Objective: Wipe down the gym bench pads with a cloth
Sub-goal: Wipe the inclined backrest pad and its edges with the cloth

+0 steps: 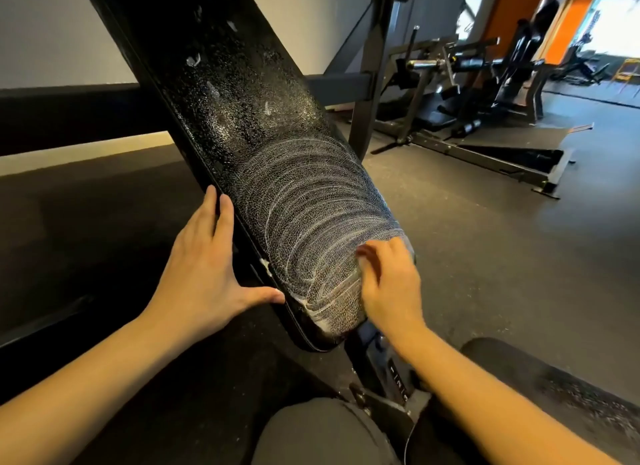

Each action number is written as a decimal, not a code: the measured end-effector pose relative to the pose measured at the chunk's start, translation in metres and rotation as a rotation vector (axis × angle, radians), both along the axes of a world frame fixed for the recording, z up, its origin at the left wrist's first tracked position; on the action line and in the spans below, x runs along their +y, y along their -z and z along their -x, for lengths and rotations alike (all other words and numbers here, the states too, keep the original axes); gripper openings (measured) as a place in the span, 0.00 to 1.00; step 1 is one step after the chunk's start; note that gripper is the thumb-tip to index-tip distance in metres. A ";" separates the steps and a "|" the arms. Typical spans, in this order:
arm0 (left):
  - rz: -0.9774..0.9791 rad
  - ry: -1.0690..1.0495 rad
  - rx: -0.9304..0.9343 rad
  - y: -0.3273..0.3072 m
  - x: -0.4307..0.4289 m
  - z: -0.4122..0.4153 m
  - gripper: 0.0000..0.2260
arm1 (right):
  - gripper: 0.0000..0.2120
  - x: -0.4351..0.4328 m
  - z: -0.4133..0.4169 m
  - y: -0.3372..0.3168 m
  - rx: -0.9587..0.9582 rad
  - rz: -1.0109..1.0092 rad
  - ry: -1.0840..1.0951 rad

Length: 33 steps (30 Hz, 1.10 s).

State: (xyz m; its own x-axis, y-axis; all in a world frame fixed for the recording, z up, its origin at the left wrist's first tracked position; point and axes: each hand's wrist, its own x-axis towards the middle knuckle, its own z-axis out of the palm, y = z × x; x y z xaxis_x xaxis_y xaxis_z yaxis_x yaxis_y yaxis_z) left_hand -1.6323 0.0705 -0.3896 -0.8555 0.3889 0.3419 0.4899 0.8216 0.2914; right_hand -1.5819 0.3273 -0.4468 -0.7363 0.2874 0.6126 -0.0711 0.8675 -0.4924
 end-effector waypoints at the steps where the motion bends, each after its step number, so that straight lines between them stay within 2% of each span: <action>1: 0.005 -0.001 0.009 0.000 0.000 0.001 0.69 | 0.07 -0.030 -0.012 -0.003 0.015 -0.085 -0.217; 3: 0.025 -0.008 0.019 0.001 0.000 0.002 0.69 | 0.10 -0.059 -0.033 -0.004 -0.018 -0.345 -0.579; 4: 0.029 -0.006 0.017 0.002 0.000 0.002 0.69 | 0.11 -0.053 -0.032 -0.007 -0.039 -0.435 -0.634; 5: 0.027 -0.001 0.015 0.002 0.000 0.003 0.69 | 0.12 -0.041 -0.025 -0.009 -0.050 -0.444 -0.608; 9: 0.009 0.013 0.006 0.001 -0.001 0.002 0.70 | 0.08 -0.013 0.003 -0.010 0.095 -0.087 -0.166; 11: 0.002 0.008 0.010 0.001 -0.001 0.002 0.70 | 0.08 -0.043 -0.015 -0.005 0.061 -0.106 -0.249; 13: 0.006 0.007 0.016 0.001 -0.001 0.003 0.70 | 0.08 -0.058 -0.042 0.002 -0.015 -0.330 -0.550; 14: 0.004 0.009 0.010 0.002 -0.001 0.003 0.69 | 0.09 -0.047 -0.044 -0.001 -0.041 -0.448 -0.631; 15: -0.002 0.012 0.002 0.002 -0.001 0.002 0.69 | 0.10 -0.031 -0.037 -0.002 -0.028 -0.502 -0.621; 16: -0.009 0.016 -0.002 0.002 0.000 0.003 0.70 | 0.10 -0.014 -0.024 -0.002 -0.009 -0.447 -0.528; 19: -0.012 0.024 -0.012 0.001 -0.001 0.002 0.70 | 0.08 0.013 0.009 -0.011 0.084 -0.027 -0.032; 20: -0.011 0.024 -0.011 0.001 -0.001 0.003 0.70 | 0.07 -0.003 0.007 -0.010 0.083 0.015 -0.002; 21: -0.008 0.022 -0.008 0.002 -0.002 0.004 0.70 | 0.07 -0.026 -0.001 -0.007 0.072 0.011 -0.083; 23: -0.005 0.019 0.006 0.004 -0.002 0.006 0.70 | 0.08 -0.058 -0.024 -0.004 0.053 -0.185 -0.445; 24: -0.007 0.021 0.008 0.005 -0.002 0.006 0.70 | 0.09 -0.052 -0.024 -0.009 0.048 -0.313 -0.555; 25: -0.013 0.022 0.003 0.005 -0.002 0.006 0.70 | 0.09 -0.035 -0.012 -0.012 0.058 -0.387 -0.551; 27: -0.024 0.023 -0.013 0.005 -0.002 0.006 0.70 | 0.07 0.014 0.028 -0.021 0.048 -0.280 -0.260; 29: -0.032 0.032 -0.016 0.004 -0.002 0.005 0.70 | 0.07 0.058 0.061 -0.032 -0.024 -0.026 0.148; 30: -0.037 0.037 -0.015 0.004 -0.002 0.005 0.70 | 0.07 0.059 0.067 -0.035 -0.032 0.062 0.261; 31: -0.039 0.038 -0.016 0.004 -0.002 0.005 0.70 | 0.07 0.044 0.070 -0.034 -0.018 0.074 0.282; 33: -0.043 0.039 -0.007 0.006 -0.003 0.006 0.70 | 0.06 -0.015 0.056 -0.034 0.045 0.025 0.075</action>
State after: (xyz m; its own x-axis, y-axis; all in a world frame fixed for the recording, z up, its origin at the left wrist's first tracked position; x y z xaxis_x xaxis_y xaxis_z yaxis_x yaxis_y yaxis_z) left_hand -1.6386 0.0671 -0.3960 -0.8425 0.4069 0.3531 0.5190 0.7886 0.3297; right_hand -1.6382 0.3128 -0.4124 -0.6842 0.3562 0.6364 -0.0288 0.8587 -0.5116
